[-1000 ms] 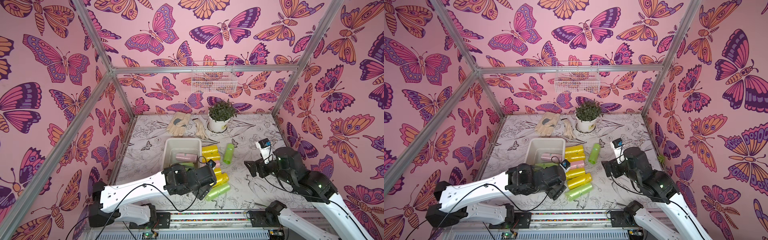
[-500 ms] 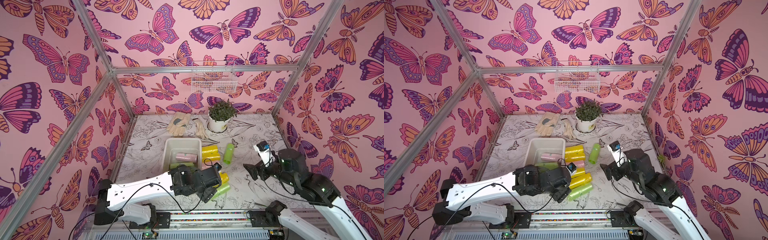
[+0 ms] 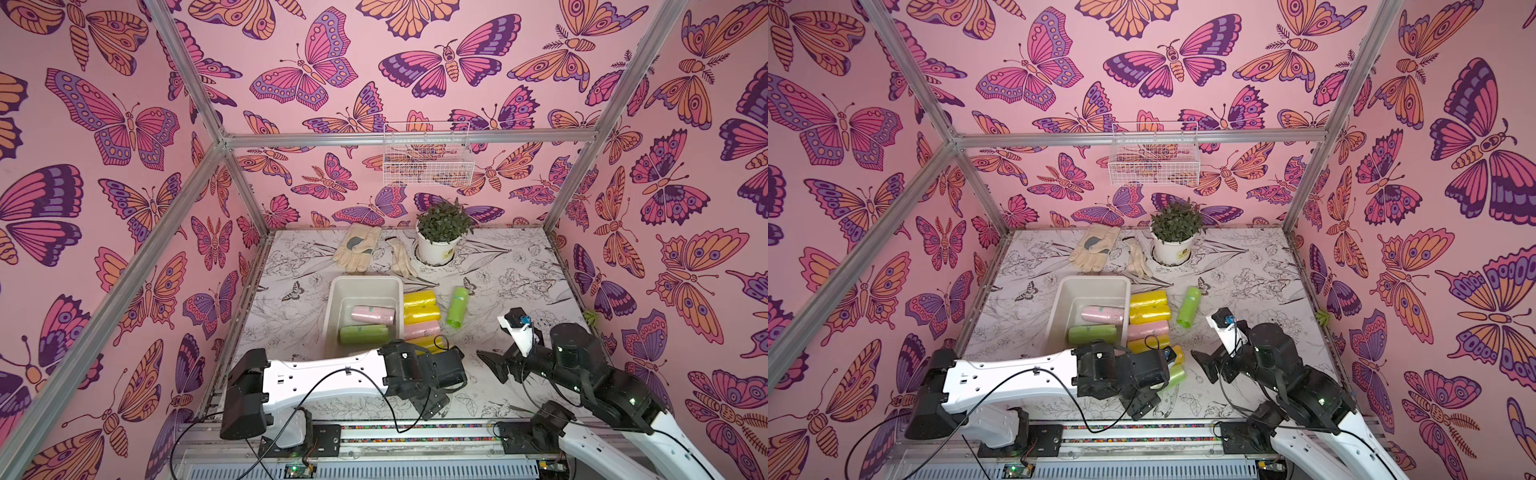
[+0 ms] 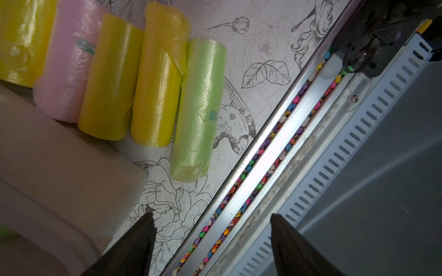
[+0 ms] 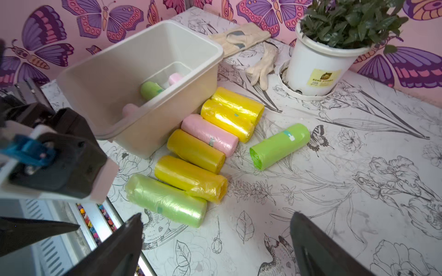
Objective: Put the roll of trash bags into the storage box
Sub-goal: Pick up the roll of trash bags from the center of the board.
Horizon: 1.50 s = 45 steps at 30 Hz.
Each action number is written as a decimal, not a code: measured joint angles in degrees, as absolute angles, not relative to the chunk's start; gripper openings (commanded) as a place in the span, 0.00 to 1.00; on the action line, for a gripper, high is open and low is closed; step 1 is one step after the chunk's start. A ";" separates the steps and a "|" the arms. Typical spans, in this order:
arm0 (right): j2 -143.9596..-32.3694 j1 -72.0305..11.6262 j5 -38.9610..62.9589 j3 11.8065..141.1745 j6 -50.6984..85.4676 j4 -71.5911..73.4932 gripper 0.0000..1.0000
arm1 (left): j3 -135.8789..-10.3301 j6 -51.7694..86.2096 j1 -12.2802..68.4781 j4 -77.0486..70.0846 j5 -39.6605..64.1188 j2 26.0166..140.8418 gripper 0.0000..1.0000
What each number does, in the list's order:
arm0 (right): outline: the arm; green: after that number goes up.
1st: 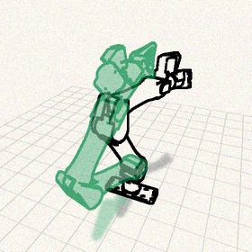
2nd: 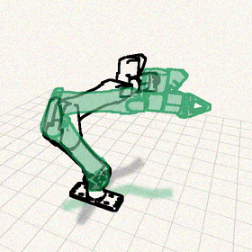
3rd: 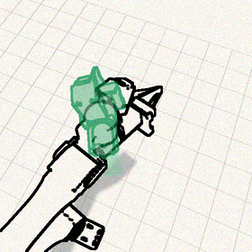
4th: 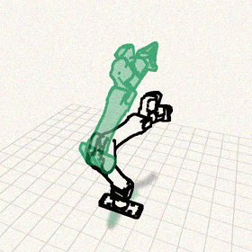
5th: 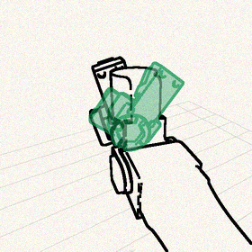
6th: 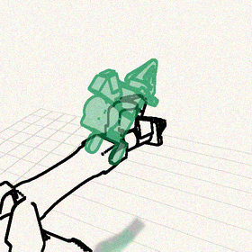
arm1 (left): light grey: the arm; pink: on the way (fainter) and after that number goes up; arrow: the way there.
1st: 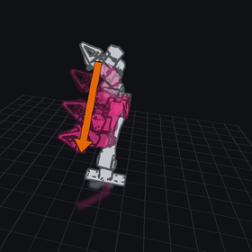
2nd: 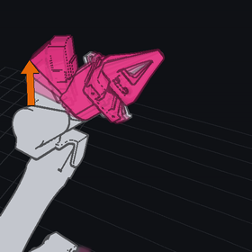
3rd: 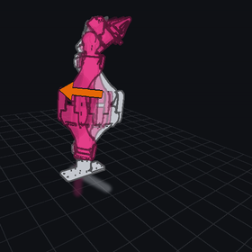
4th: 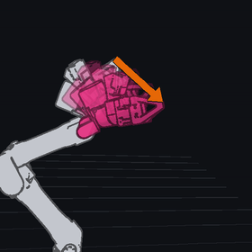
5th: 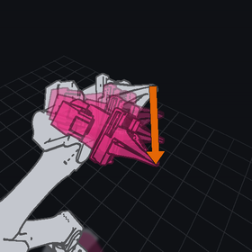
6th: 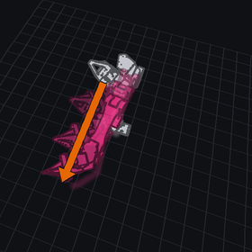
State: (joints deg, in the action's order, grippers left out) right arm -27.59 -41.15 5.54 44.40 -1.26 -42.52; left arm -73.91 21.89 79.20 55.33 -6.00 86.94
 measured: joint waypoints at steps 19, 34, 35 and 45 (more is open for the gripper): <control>-22.83 -41.15 1.72 44.12 -0.89 -42.46 0.99 | -75.37 19.18 77.52 52.75 -2.70 104.84 0.75; -22.63 -41.15 1.72 44.12 -0.86 -42.44 0.99 | -77.25 16.51 74.52 53.23 -6.83 110.17 0.77; -22.63 -41.15 1.72 44.12 -0.86 -42.44 0.99 | -77.60 16.23 74.52 53.52 -7.33 110.93 0.76; -22.55 -41.15 1.54 44.10 -0.89 -42.44 0.99 | -78.56 14.04 74.11 53.34 -8.34 113.82 0.70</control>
State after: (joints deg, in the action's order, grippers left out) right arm -22.55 -41.15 1.54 44.10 -0.89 -42.44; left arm -78.56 14.04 74.11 53.34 -8.34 113.82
